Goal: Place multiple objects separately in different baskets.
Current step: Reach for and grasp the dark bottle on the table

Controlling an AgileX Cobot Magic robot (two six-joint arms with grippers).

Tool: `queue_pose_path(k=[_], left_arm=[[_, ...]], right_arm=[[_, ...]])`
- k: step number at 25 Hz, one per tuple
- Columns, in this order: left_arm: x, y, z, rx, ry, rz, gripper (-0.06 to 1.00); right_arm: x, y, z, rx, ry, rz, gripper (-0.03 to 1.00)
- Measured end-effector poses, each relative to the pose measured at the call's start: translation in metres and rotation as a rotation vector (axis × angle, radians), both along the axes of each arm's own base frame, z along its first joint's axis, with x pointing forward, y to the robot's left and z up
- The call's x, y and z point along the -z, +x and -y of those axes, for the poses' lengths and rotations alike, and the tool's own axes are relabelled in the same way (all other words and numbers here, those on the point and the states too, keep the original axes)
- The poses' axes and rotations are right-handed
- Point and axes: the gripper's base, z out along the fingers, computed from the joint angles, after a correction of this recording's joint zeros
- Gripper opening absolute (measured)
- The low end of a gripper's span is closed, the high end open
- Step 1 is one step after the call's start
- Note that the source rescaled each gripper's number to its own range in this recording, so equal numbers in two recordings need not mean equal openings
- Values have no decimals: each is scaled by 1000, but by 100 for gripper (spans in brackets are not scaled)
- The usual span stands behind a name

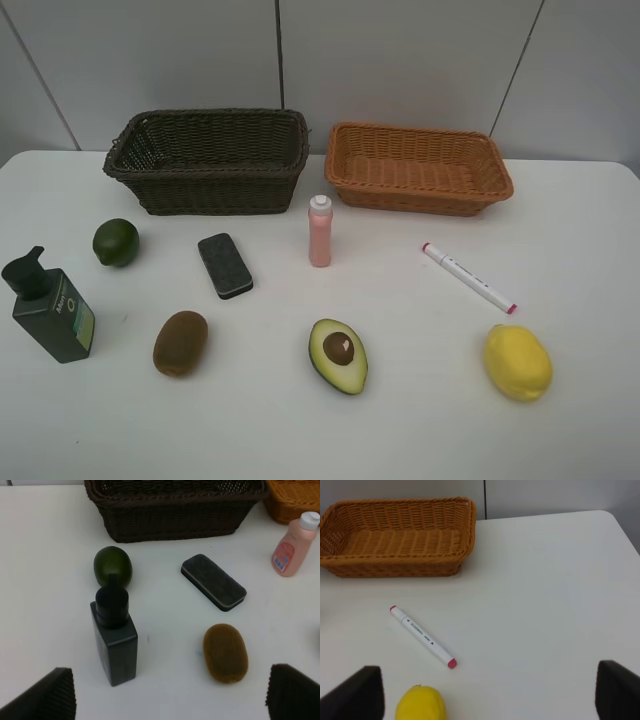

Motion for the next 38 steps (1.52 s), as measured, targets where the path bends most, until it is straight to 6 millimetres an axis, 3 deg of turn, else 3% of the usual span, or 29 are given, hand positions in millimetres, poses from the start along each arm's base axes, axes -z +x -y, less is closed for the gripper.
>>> queue_pose_path(k=[17,21,27,32,38], left_arm=[[0,0,0,0,0,0,99],[-1,10,-1,-32,-2,-71,99],[-13,57,-5,-135,21,-302,99],[-19,117,-3,-178,59,-499,99],[10,188,3,-206,78,-774,99]], right_arm=[[0,0,0,0,0,0,100],[0,0,0,0,0,0,100],[0,0,0,0,0,0,100],[0,0,0,0,0,0,100],[0,0,0,0,0,0,100]])
